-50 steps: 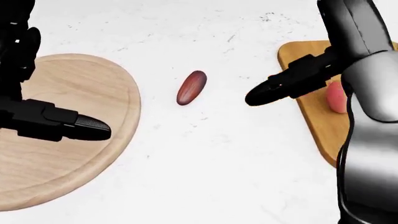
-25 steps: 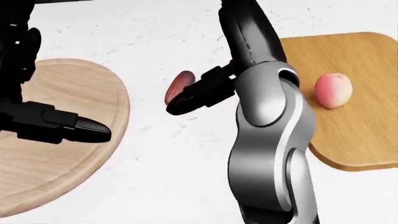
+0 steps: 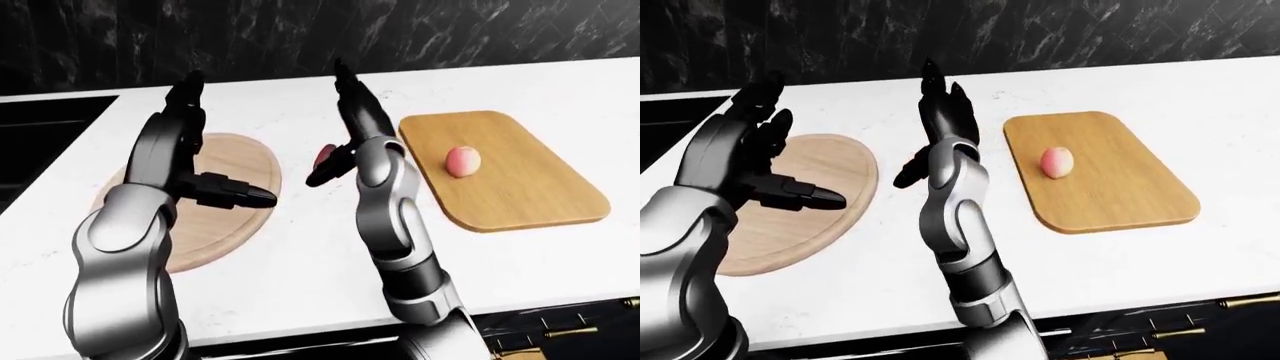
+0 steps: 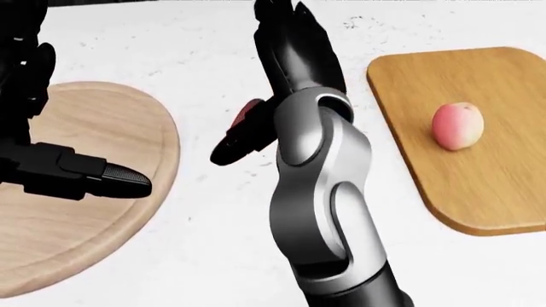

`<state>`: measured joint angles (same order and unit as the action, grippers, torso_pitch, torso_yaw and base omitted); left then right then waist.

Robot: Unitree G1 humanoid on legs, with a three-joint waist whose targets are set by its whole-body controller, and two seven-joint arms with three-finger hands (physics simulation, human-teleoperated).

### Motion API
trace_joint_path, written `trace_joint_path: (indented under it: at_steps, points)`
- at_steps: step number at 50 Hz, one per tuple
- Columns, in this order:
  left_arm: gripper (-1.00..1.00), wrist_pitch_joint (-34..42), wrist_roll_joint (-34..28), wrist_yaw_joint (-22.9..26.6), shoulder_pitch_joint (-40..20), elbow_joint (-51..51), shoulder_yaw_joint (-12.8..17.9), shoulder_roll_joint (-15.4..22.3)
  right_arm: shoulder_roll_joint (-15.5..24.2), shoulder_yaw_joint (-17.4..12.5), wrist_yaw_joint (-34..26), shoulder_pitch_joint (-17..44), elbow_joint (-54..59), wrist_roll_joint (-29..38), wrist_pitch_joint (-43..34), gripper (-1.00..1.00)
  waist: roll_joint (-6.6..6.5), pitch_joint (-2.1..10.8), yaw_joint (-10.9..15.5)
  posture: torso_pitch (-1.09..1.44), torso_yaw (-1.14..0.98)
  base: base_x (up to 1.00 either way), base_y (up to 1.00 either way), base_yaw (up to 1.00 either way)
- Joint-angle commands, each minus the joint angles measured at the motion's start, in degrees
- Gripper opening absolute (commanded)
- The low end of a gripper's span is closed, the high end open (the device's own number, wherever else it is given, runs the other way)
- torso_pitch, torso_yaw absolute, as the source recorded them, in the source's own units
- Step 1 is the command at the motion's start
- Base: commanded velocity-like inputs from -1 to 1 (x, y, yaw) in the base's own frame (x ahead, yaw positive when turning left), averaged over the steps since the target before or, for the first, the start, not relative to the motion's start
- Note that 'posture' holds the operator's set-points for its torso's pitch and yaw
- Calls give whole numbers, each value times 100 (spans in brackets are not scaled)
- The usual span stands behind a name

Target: Place the apricot and the date on separate cutting boards.

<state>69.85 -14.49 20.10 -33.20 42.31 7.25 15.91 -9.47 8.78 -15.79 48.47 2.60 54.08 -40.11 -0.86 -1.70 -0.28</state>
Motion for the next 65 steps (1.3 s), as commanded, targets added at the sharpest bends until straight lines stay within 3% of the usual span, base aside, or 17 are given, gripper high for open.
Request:
trace_joint_path:
  at_steps: [1, 23, 50, 53, 65]
  points:
    - [100, -151, -33, -34, -143, 142, 49, 50, -27, -7, 100, 129, -97, 95, 204, 100, -45, 122, 5, 0, 0, 0, 0, 0]
    - [100, 45, -43, 16, -215, 277, 55, 130, 166, -222, 681, 419, 1452, -573, 702, 100, -38, 138, 22, 0, 0, 0, 0, 0]
    - [100, -19, -71, 35, -105, 260, 53, 90, 208, -297, 1174, 800, 2212, -1348, 718, 100, -63, 146, 23, 0, 0, 0, 0, 0]
    - [100, -22, -72, 35, -121, 241, 52, 93, 222, -268, 1126, 786, 2179, -1348, 714, 67, -60, 142, 24, 0, 0, 0, 0, 0]
    - [100, -44, -82, 43, -131, 216, 50, 93, 227, -235, 1002, 747, 2104, -1293, 713, 7, -59, 143, 24, 0, 0, 0, 0, 0]
